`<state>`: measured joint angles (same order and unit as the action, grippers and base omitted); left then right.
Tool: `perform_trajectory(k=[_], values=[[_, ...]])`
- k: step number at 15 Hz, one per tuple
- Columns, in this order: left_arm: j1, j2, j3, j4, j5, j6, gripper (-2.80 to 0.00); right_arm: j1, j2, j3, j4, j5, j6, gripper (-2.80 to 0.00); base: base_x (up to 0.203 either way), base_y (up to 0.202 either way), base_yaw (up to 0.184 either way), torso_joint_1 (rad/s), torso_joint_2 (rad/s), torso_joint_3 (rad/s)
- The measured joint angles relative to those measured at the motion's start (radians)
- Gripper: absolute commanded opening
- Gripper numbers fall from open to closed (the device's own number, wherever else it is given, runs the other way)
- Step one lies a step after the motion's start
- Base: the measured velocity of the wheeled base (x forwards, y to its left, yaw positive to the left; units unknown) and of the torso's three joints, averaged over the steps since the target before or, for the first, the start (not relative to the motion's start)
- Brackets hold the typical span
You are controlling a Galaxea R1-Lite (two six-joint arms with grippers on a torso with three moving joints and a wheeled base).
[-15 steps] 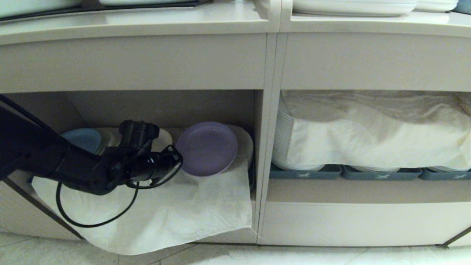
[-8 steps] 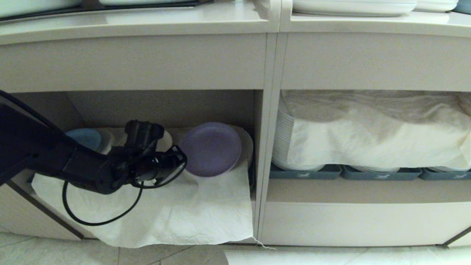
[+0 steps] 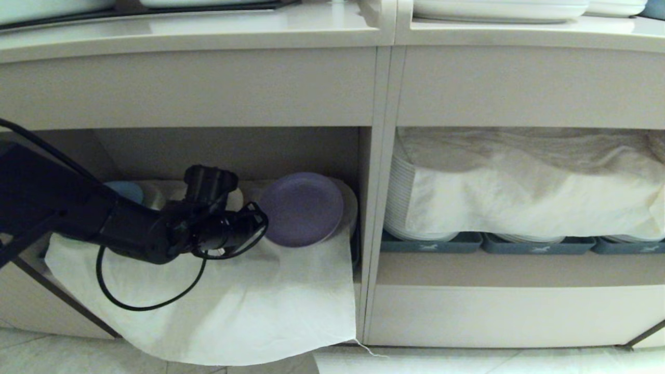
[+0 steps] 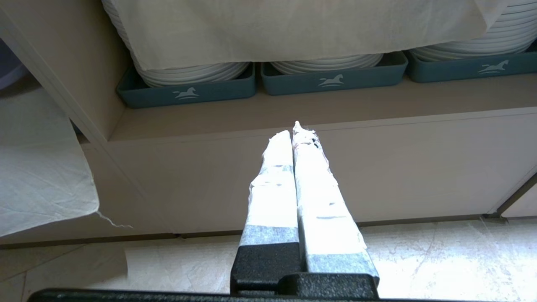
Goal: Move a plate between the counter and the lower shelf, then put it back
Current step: Put the plate in the cupboard
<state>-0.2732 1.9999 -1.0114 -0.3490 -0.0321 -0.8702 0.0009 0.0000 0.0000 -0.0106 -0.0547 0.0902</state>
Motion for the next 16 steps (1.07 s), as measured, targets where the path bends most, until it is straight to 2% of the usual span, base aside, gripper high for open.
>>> perform_trajectory(k=[4, 16], values=[[0.001, 0.015, -0.033, 0.043, 0.000, 0.022, -2.80, 0.000, 0.000, 0.000, 0.000, 0.000, 0.000, -2.80, 0.000, 0.000, 0.000, 0.000, 0.00, 0.000], [0.000, 0.044, -0.072, 0.042, 0.000, 0.025, -2.80, 0.000, 0.000, 0.000, 0.000, 0.000, 0.000, -2.80, 0.000, 0.000, 0.000, 0.000, 0.00, 0.000]])
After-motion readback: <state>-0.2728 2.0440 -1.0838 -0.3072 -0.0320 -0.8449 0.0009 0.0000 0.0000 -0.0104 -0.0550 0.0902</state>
